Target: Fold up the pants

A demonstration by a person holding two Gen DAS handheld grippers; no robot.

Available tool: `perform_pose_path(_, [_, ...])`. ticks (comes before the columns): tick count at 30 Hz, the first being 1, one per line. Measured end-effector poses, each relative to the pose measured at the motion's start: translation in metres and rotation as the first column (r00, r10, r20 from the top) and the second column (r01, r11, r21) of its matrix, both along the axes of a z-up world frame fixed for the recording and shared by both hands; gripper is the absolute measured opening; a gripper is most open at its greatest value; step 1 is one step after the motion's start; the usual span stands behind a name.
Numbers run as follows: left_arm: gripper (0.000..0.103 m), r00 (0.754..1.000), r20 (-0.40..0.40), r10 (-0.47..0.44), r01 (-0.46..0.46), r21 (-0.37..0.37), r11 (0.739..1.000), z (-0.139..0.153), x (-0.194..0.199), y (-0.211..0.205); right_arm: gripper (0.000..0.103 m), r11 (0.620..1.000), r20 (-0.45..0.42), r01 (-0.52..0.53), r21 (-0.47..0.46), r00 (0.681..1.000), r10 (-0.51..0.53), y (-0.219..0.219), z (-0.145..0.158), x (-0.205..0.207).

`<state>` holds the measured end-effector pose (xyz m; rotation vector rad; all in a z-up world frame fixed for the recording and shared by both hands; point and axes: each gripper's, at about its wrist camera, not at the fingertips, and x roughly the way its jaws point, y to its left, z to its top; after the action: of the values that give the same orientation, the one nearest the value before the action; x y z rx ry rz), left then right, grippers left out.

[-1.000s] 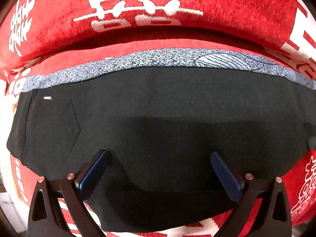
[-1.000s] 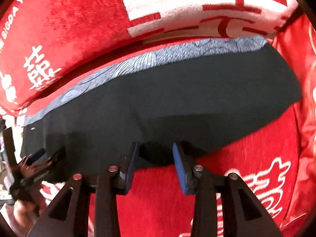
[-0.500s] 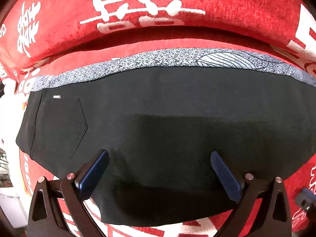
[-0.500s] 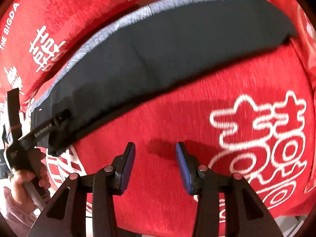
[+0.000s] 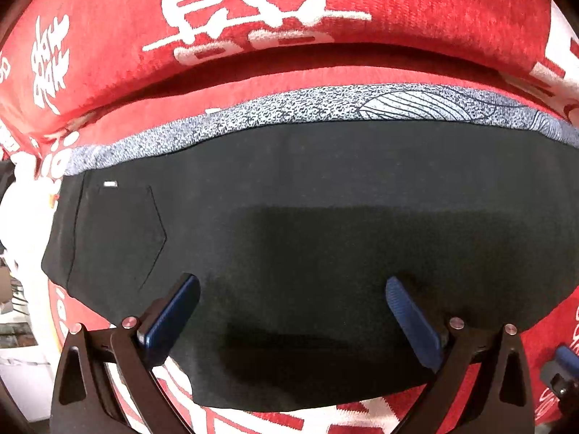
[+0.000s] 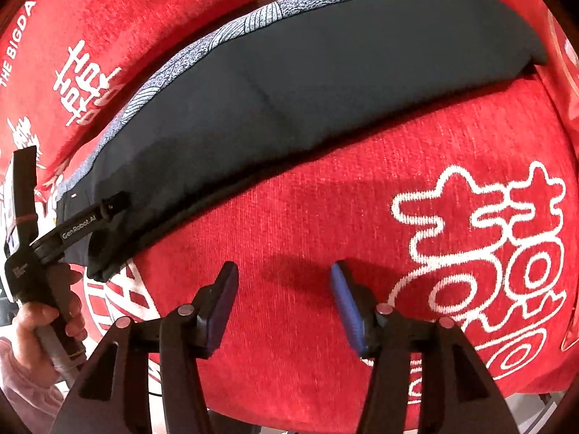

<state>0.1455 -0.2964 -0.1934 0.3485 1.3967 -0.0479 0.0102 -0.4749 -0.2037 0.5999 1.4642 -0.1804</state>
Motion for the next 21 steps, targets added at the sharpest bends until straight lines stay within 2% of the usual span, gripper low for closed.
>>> perform_pose_path(4, [0.103, 1.000, 0.011, -0.025, 0.024, 0.036, 0.999, 0.002, -0.002, -0.007, 0.059, 1.000, -0.001, 0.003, -0.001, 1.000, -0.003, 0.001, 0.000, 0.002])
perform_pose_path(21, [0.103, 0.999, 0.005, -0.052, 0.052, 0.079, 0.996, 0.002, -0.005, -0.015, 0.059, 1.000, 0.009, 0.010, 0.005, 1.000, -0.011, -0.001, 0.000, 0.001])
